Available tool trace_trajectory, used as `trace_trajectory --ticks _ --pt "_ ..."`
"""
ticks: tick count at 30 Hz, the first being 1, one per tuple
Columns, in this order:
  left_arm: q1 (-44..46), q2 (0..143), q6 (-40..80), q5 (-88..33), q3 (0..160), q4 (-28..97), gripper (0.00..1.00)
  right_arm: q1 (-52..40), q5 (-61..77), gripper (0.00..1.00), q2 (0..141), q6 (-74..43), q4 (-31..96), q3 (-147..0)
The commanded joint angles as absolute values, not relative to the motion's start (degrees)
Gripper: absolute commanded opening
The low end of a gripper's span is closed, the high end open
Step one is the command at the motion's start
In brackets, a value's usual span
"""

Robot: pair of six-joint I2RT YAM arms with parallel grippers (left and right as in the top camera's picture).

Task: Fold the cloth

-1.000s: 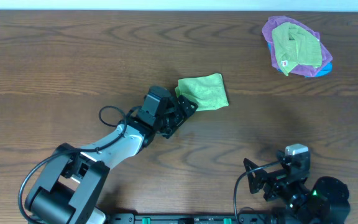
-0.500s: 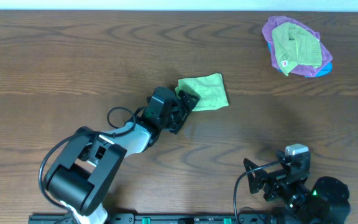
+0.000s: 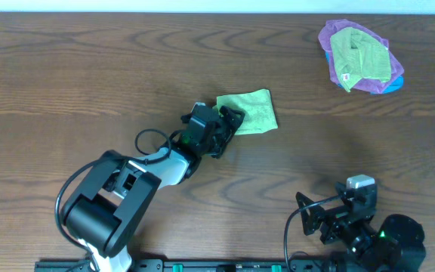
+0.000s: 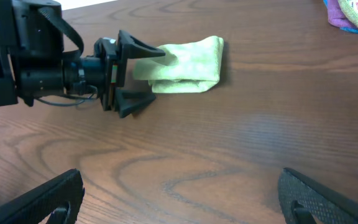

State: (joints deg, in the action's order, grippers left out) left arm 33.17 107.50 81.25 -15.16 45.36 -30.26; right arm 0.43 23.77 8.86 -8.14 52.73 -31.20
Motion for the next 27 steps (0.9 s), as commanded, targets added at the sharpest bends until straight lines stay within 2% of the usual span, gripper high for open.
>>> trace_trajectory --ticks 1,4,6,8,12,15,16,19,27 --pt "33.1 113.1 81.5 -12.4 46.5 -28.7 0.96 0.8 23.8 0.99 8.5 -8.8 52.8 -31.2" --pt "33.1 115.7 81.4 -13.1 48.6 -28.8 0.99 0.8 23.8 0.99 8.5 -8.8 52.8 -31.2" --pt "33.1 116.7 81.2 -13.4 49.6 -28.8 0.81 0.8 23.8 0.99 8.5 -8.8 52.8 -31.2" --pt "33.1 116.9 80.4 -13.1 50.0 -28.8 0.68 0.8 23.8 0.99 8.5 -8.8 52.8 -31.2" --pt "33.0 116.9 75.1 -13.4 50.1 -31.1 0.29 0.8 23.8 0.99 8.5 -8.8 52.8 -31.2" --pt "32.6 116.9 71.0 -16.0 50.8 -33.5 0.09 0.8 23.8 0.99 8.5 -8.8 52.8 -31.2" --pt "32.1 116.9 69.0 -17.9 51.9 -33.5 0.06 0.8 23.8 0.99 8.5 -8.8 52.8 -31.2" --pt "29.5 116.4 62.6 -24.0 56.0 -32.0 0.06 0.8 23.8 0.99 8.5 -8.8 52.8 -31.2" --pt "17.1 110.4 53.0 -26.6 72.9 -6.5 0.06 0.8 23.8 0.99 8.5 -8.8 52.8 -31.2"
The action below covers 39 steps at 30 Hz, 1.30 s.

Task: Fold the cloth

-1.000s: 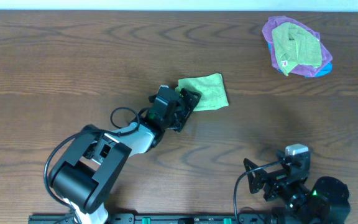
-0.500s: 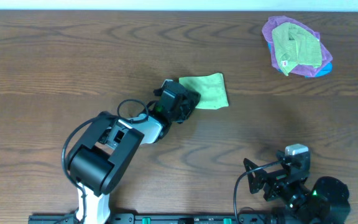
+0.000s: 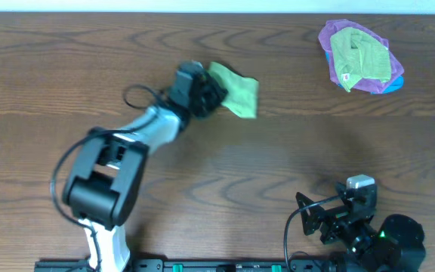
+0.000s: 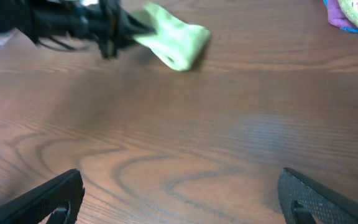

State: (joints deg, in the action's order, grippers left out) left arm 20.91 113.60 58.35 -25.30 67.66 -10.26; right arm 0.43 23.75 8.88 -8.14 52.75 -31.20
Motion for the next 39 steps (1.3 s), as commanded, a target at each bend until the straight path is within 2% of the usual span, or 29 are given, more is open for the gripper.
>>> trace_trajectory --ticks 1,5,14,23,39 --pt "15.6 110.4 52.3 -27.0 75.1 -3.8 0.06 0.8 23.8 0.99 8.5 -8.8 52.8 -31.2" --pt "8.7 111.8 48.8 -31.8 83.2 3.2 0.06 0.8 23.8 0.99 8.5 -8.8 52.8 -31.2" --pt "-0.1 121.0 48.2 -33.8 96.4 3.9 0.06 0.8 23.8 0.99 8.5 -8.8 52.8 -31.2" --pt "-2.3 132.8 48.1 -35.8 107.0 4.8 0.06 0.8 23.8 0.99 8.5 -8.8 52.8 -31.2" --pt "-5.5 134.6 33.1 -25.2 107.0 17.5 0.06 0.8 23.8 0.99 8.5 -8.8 52.8 -31.2"
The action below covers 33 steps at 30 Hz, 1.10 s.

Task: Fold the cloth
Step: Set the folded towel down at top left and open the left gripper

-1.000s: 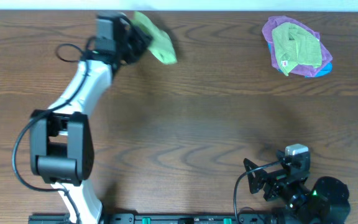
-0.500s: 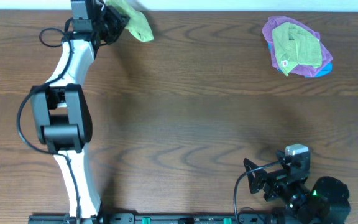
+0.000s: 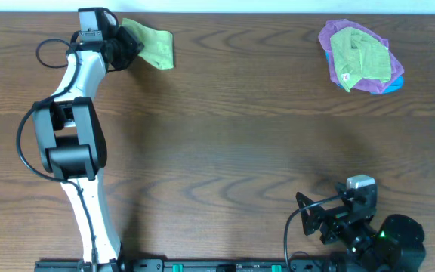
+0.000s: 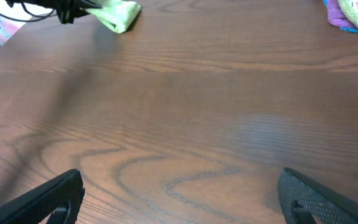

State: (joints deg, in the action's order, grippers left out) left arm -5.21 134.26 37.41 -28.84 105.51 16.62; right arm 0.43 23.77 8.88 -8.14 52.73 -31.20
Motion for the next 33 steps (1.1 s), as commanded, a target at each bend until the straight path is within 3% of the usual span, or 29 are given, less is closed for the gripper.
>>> trace_trajectory --ticks 1,9,12,20,23,33 --pt "-5.5 134.6 32.3 -24.5 107.0 17.8 0.06 0.8 23.8 0.99 8.5 -8.8 52.8 -31.2" --pt "-5.6 134.6 30.2 -20.6 107.0 18.4 0.07 0.8 23.8 0.99 8.5 -8.8 52.8 -31.2" --pt "-5.7 134.6 29.1 -18.1 107.0 19.4 0.13 0.8 23.8 0.99 8.5 -8.8 52.8 -31.2" --pt "-5.8 134.6 26.2 -13.5 107.0 22.7 0.61 0.8 23.8 0.99 8.5 -8.8 52.8 -31.2" --pt "-6.1 134.5 25.1 -13.1 107.0 23.5 0.93 0.8 23.8 0.99 8.5 -8.8 52.8 -31.2" --pt "-8.1 130.9 25.0 -12.4 107.2 28.0 0.96 0.8 23.8 0.99 8.5 -8.8 52.8 -31.2"
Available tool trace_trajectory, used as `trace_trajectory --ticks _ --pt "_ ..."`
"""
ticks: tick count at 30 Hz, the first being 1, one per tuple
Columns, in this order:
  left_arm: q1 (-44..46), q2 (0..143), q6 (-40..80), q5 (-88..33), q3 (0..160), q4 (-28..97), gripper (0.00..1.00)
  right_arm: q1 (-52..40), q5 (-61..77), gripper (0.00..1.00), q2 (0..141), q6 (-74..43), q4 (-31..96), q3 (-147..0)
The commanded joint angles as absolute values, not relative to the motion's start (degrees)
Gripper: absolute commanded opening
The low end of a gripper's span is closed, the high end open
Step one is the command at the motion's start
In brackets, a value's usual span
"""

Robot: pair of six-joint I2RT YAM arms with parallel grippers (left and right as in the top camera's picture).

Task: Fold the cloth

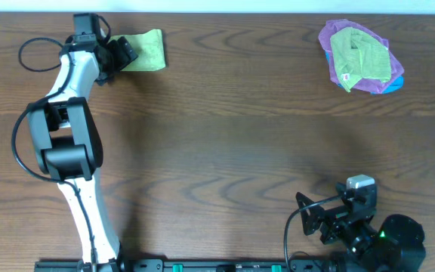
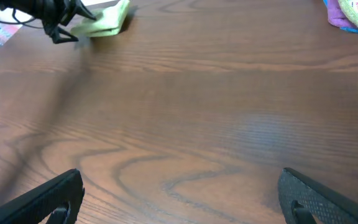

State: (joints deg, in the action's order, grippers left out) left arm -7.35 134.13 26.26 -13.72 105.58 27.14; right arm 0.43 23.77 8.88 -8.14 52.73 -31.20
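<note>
A small folded green cloth (image 1: 146,51) lies flat at the far back left of the wooden table (image 1: 225,151); the right wrist view shows the cloth (image 2: 105,18) too. The left arm is stretched out to it. My left gripper (image 1: 119,54) sits at the cloth's left edge, its fingers (image 2: 61,34) spread and apparently open, one above and one below that edge. My right gripper (image 2: 179,186) rests open near the front right, nothing between its wide-apart fingers.
A pile of cloths (image 1: 359,57), green on purple and blue, lies at the back right; the right wrist view catches the pile's edge (image 2: 352,12). The table's back edge runs just behind the folded cloth. The right arm's base (image 1: 368,230) stands at the front right.
The cloth hung bunched from the left gripper at the back left; now it lies flat on the table there and the gripper's fingers are spread. The right arm has not moved.
The left gripper was at the folded cloth's left edge near the table's middle. Then it held the cloth further back and left, then at the far back left corner. Now the cloth lies flat there with the fingers spread.
</note>
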Motion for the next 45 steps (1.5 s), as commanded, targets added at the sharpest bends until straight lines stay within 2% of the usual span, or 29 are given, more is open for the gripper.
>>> trace_trajectory --ticks 1,16,26,34,40,45 --pt "-8.1 129.7 25.0 -11.6 107.2 28.9 0.96 0.8 23.8 0.99 8.5 -8.8 52.8 -31.2" --pt "-6.3 109.9 14.3 -11.4 107.2 51.7 0.96 0.8 23.8 0.99 8.5 -8.8 52.8 -31.2" --pt "-5.0 95.7 13.0 -13.1 107.2 67.8 0.96 0.8 23.8 0.99 8.5 -8.8 52.8 -31.2" --pt "-4.4 80.2 11.0 -3.6 107.0 85.6 0.95 0.8 23.8 0.99 8.5 -8.8 52.8 -31.2" --pt "-4.5 66.4 10.3 1.0 104.1 88.6 0.96 0.8 23.8 0.99 8.5 -8.8 52.8 -31.2" --pt "-4.5 56.3 10.3 2.4 94.1 87.9 0.96 0.8 23.8 0.99 8.5 -8.8 52.8 -31.2"
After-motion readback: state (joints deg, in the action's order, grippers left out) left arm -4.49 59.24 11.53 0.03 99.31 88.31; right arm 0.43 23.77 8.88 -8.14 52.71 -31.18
